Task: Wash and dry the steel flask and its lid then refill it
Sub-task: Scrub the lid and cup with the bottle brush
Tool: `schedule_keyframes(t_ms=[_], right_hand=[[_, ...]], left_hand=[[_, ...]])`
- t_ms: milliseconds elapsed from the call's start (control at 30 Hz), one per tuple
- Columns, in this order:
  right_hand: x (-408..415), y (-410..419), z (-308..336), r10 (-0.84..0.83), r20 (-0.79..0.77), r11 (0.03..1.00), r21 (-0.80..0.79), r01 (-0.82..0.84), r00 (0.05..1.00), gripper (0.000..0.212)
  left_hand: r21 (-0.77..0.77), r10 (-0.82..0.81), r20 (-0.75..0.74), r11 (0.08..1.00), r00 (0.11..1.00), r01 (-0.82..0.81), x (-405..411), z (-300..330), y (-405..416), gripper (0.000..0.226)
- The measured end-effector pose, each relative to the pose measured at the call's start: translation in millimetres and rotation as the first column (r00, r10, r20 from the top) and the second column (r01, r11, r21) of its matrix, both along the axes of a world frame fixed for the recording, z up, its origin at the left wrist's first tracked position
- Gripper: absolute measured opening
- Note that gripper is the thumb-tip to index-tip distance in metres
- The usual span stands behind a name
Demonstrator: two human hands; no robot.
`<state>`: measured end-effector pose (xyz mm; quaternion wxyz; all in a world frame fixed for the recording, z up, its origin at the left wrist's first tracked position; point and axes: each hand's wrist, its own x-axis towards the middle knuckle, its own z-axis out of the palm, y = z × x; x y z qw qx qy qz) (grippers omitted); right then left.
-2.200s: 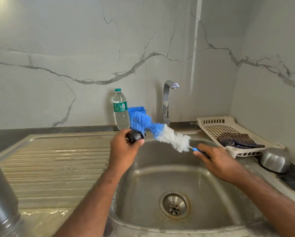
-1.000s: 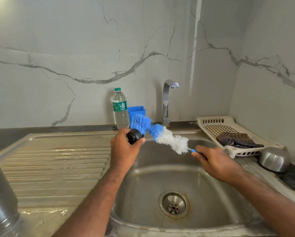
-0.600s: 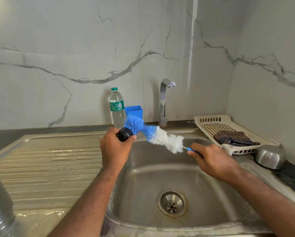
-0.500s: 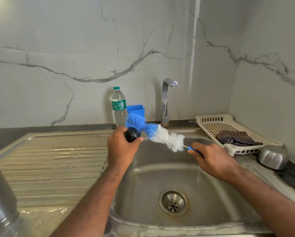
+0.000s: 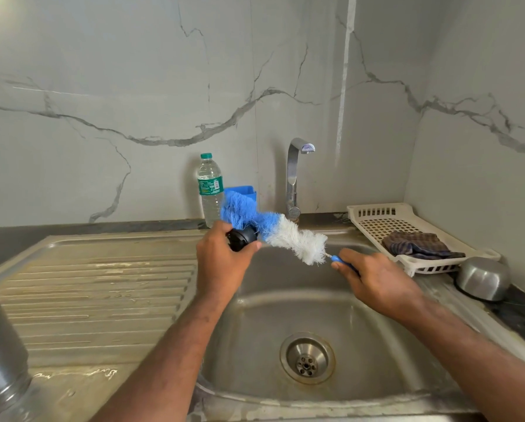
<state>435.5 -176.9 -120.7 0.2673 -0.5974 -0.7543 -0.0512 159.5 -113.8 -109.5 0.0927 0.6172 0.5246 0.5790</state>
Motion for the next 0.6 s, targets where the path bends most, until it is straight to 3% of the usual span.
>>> schedule_keyframes(t_ms=[167, 333, 600], right_hand=[[19, -6, 2, -0.01, 0.004, 1.0, -0.006, 0.01, 1.0, 0.033], [2, 2, -2, -0.011, -0.035, 1.0, -0.013, 0.011, 0.999, 0.032], [4, 4, -3, 0.028, -0.186, 0.999, -0.022, -0.032, 0.982, 0.041]], left_hand=[[-0.018, 0.078, 0.142, 0.997, 0.987, -0.076, -17, 3, 3, 0.042], [0.002, -0.006, 0.036, 1.0, 0.999, 0.005, -6, -3, 2, 0.05], [-0.068, -0.024, 0.028, 0.997, 0.999, 0.025, -5, -5, 1, 0.047]])
